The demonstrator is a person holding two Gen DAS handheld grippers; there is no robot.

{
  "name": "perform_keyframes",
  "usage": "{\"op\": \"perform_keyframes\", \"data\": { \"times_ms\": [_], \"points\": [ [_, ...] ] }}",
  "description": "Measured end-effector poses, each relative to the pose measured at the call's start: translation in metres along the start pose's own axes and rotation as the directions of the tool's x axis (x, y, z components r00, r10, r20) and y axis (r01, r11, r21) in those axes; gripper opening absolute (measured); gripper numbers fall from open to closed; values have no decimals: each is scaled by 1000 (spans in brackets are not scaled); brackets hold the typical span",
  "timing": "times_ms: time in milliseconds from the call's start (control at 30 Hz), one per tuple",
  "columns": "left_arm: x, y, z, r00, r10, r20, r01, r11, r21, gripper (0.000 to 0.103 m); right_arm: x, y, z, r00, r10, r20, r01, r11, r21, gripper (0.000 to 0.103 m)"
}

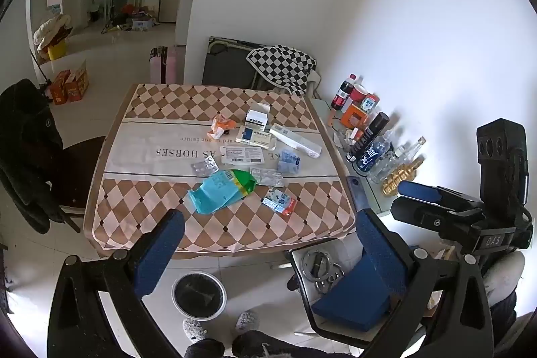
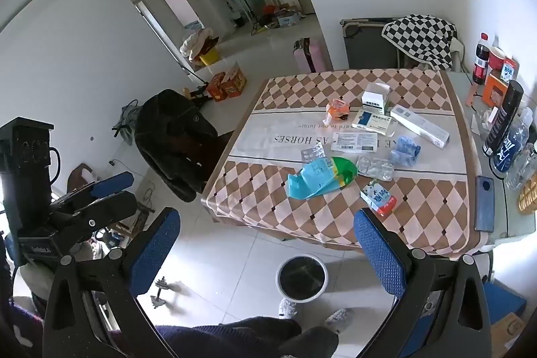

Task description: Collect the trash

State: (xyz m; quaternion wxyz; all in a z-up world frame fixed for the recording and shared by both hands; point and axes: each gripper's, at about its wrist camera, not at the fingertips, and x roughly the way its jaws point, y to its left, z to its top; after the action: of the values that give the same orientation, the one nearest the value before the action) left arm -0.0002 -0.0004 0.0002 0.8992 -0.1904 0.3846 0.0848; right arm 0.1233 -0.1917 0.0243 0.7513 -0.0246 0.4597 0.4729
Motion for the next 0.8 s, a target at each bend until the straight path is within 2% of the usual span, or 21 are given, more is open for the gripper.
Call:
{"op": "perform_keyframes", "data": {
  "times_ms": [800],
  "points": [
    [11, -3, 2, 998, -58, -13, 57, 998, -34, 103, 1, 3, 4, 1000, 4, 0, -4, 1000, 2, 103]
  ]
}}
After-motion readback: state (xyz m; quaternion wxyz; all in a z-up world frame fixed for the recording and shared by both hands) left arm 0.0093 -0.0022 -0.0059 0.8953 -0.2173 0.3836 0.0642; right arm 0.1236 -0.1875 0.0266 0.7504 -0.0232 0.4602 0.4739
